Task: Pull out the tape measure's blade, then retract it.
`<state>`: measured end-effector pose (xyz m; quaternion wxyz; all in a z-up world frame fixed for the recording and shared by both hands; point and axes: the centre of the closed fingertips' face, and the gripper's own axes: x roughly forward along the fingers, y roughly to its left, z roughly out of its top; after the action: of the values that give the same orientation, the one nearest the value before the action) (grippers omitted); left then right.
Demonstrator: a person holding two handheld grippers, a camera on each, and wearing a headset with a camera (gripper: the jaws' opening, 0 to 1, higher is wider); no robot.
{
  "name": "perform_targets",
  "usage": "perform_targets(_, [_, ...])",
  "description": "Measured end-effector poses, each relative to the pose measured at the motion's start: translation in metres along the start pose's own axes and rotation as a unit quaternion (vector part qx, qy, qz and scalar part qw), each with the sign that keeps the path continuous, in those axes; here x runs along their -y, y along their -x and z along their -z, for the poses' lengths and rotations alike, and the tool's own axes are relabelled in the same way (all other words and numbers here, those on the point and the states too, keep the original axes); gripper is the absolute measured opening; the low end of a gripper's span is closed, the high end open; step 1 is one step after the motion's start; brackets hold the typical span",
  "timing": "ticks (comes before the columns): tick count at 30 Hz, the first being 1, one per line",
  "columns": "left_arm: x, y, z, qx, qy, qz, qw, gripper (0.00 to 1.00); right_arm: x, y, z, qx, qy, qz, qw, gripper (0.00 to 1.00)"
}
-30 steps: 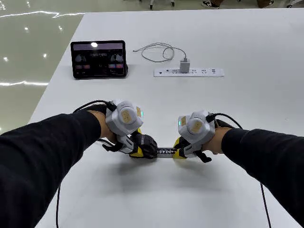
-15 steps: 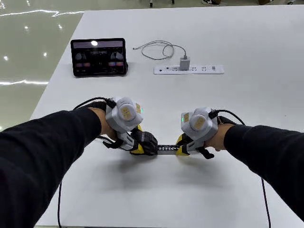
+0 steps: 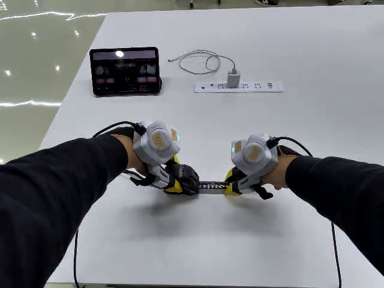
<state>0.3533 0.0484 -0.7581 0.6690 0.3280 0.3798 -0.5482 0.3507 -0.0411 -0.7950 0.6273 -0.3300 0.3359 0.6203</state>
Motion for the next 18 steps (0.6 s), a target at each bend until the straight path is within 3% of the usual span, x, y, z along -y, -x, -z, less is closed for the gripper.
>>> perform_targets(18, [-0.0001,0.0006,0.0004,0.0,-0.001,-0.001,1.0,0.31,0.0005,0.0085,0.0089,-0.002,-0.01,0.0,1.0,0.09])
